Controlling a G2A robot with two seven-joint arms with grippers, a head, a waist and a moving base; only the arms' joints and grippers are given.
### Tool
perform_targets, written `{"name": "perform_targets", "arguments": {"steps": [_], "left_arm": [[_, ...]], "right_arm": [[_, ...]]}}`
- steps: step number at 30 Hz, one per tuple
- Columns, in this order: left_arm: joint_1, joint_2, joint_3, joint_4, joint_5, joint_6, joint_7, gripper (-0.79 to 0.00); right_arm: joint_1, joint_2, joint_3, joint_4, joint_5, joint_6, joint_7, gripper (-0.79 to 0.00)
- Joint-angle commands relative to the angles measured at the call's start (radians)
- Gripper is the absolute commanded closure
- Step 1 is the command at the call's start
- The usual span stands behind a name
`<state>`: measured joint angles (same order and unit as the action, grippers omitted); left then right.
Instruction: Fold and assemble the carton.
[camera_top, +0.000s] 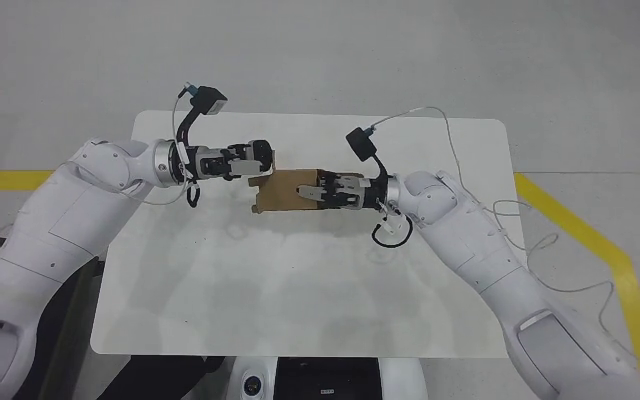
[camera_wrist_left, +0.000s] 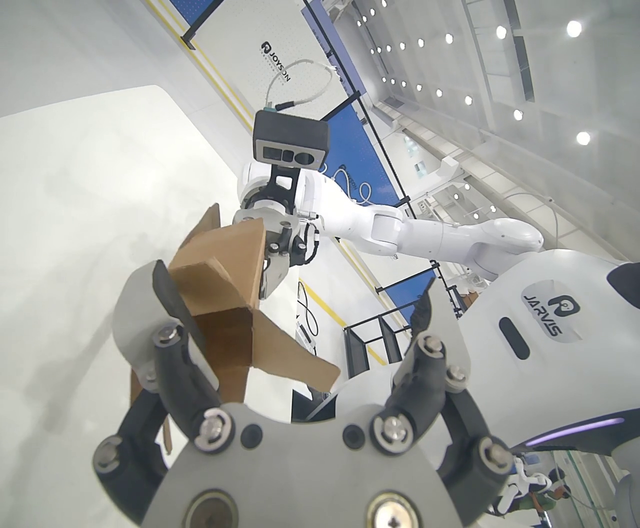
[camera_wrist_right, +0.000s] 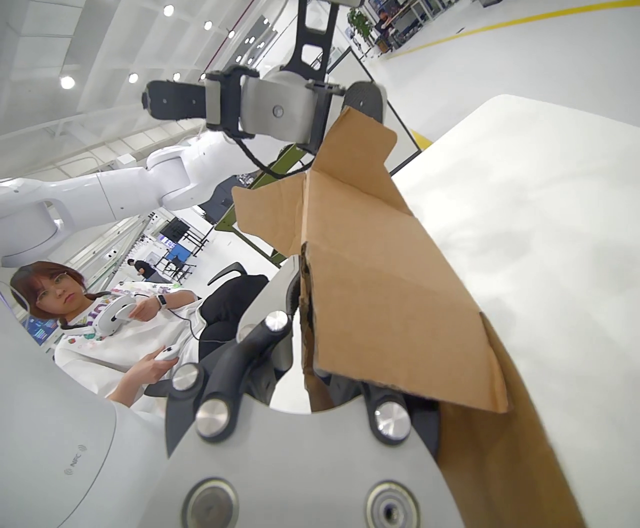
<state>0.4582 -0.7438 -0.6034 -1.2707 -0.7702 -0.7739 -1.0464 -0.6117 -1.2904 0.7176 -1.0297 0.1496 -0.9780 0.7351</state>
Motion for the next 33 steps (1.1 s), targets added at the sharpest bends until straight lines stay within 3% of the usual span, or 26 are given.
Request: {"name": "perform_targets", "arguments": {"steps": [1,20,33], "left_arm": [[0.002,-0.001,-0.004,-0.001,0.003,0.002,-0.002,-0.785],[0.027,-0.002,-0.037,-0.050,0.019,0.022,-0.022,-0.785],[0.038,-0.005,-0.061,-0.022,0.048,-0.002,0.002,-0.785]], "right_arm": [[-0.001,-0.001,-0.006,-0.007,0.010,0.000,0.022,0.000],[0.015,-0.022,-0.031,0.005,0.044,0.000,0.054,0.000],[0.018,-0.028,-0.010,0.033,0.057,-0.016,0.030,0.000]]}}
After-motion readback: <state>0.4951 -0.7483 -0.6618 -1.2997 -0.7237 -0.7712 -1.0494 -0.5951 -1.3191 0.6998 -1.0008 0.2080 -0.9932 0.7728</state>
